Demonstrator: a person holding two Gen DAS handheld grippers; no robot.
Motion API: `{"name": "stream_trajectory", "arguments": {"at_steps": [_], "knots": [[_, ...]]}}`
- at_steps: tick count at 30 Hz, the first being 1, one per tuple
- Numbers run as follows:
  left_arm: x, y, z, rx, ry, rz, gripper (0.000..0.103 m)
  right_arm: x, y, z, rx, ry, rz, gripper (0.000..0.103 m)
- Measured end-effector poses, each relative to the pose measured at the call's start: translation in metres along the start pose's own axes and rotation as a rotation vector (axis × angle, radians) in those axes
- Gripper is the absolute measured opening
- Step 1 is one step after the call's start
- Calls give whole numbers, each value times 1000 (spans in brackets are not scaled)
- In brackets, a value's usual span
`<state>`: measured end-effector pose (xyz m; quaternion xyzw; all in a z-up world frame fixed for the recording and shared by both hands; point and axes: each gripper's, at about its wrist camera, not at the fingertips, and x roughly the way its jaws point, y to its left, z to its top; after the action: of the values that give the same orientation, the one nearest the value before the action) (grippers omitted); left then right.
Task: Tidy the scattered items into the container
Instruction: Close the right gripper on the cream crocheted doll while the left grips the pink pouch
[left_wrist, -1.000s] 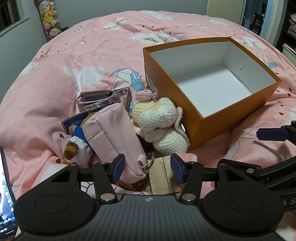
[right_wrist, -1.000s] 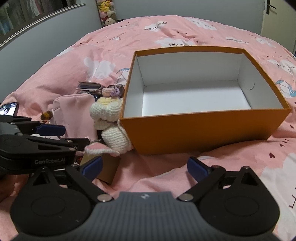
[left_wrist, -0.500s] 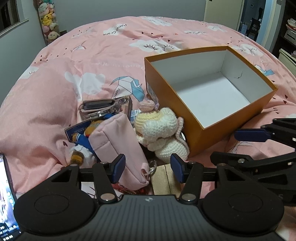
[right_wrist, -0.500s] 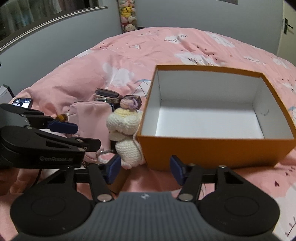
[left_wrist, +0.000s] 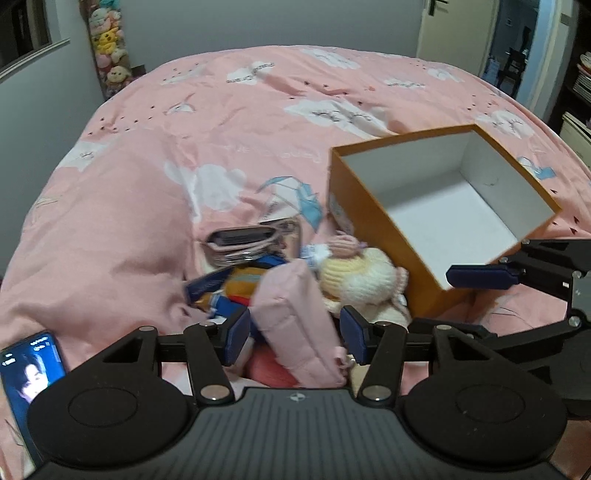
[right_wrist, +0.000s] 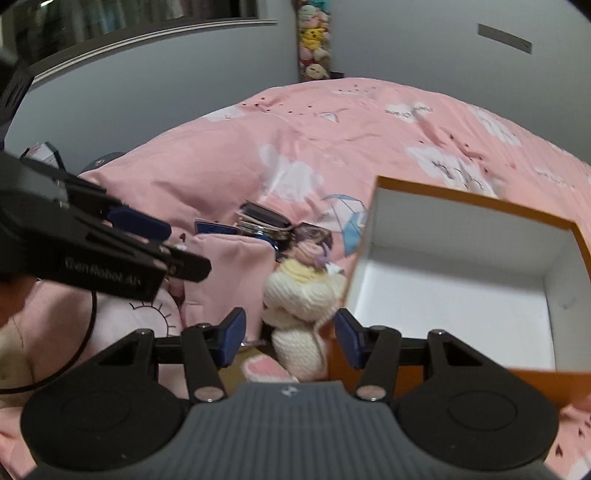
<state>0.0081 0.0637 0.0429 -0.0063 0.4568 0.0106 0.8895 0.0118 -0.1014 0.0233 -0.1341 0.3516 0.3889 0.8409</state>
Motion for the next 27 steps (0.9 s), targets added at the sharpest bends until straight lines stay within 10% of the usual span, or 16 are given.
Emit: {"name": "stream_trajectory", "arguments": {"at_steps": [13, 17, 27], "knots": [[45, 17, -13, -123, 71, -89, 64, 36, 13, 5, -92, 18, 3, 55], [55, 16, -20, -149, 74, -104, 44, 46, 13, 3, -170, 6, -9, 54], [51, 13, -25, -163, 13, -120, 33, 69, 26, -4, -371, -44, -83, 54]]}}
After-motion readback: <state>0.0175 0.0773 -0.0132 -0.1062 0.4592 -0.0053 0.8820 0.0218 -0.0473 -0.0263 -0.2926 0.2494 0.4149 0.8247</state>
